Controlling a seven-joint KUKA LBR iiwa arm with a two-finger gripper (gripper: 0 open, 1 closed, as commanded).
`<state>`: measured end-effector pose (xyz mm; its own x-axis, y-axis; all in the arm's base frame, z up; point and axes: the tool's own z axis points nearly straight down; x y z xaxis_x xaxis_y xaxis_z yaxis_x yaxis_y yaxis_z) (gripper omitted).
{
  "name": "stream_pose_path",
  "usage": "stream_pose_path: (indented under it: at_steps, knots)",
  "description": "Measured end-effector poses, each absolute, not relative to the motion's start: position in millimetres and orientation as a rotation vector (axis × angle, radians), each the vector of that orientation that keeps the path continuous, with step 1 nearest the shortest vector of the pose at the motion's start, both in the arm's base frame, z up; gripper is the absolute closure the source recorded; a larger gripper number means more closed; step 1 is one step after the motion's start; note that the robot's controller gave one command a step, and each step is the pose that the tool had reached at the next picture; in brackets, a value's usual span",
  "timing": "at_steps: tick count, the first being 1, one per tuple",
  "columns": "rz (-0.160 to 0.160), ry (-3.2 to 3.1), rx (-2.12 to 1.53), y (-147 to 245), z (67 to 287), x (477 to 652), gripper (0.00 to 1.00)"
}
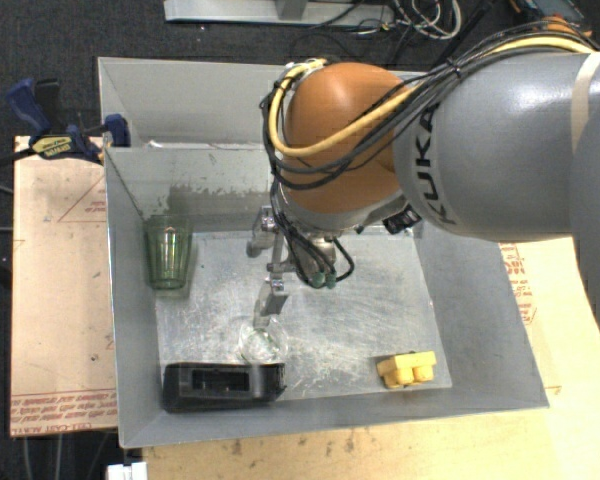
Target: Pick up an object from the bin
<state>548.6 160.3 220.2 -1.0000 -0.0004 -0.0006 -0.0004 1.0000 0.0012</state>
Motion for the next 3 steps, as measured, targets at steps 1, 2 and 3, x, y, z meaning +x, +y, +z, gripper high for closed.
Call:
stream_pose_path:
  at_steps: [1,2,3]
  knots:
    - [0.002,3.134,-0.117,184.7,177.9,525.4,0.00]
    - [0.005,3.103,-0.450,195.8,113.9,528.2,0.00]
    - [0.012,3.071,-0.539,197.9,115.9,533.5,0.00]
